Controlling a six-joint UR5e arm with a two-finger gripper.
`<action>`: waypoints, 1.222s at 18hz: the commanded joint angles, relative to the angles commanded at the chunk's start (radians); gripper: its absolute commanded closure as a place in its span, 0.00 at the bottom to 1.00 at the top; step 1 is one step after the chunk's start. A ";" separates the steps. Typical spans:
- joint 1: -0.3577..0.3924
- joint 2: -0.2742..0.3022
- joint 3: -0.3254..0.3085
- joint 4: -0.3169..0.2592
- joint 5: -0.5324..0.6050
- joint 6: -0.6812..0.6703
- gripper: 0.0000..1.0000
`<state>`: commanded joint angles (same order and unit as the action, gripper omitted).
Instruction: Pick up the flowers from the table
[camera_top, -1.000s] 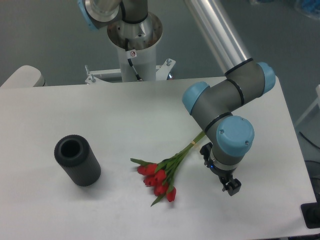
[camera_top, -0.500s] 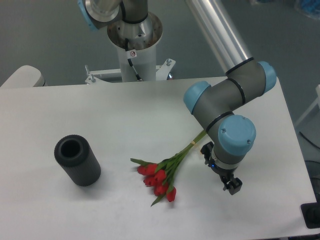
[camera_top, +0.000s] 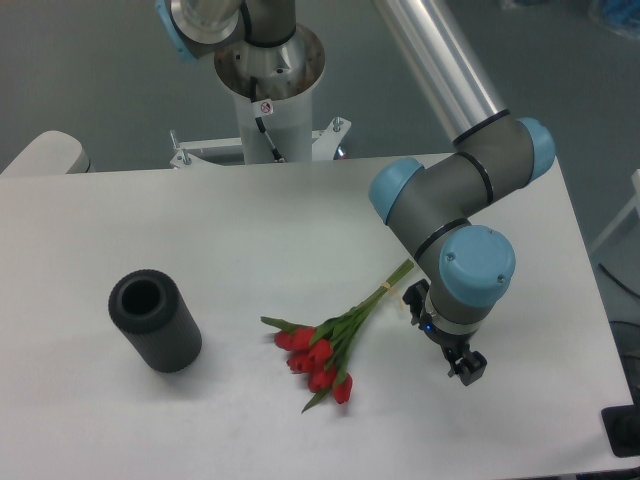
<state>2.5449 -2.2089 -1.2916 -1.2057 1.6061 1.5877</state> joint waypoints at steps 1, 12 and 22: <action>0.000 0.002 -0.002 -0.002 0.000 0.000 0.00; -0.009 0.095 -0.204 0.009 -0.002 -0.025 0.00; -0.038 0.135 -0.327 0.080 -0.031 -0.159 0.00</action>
<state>2.5065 -2.0739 -1.6183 -1.1259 1.5755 1.4282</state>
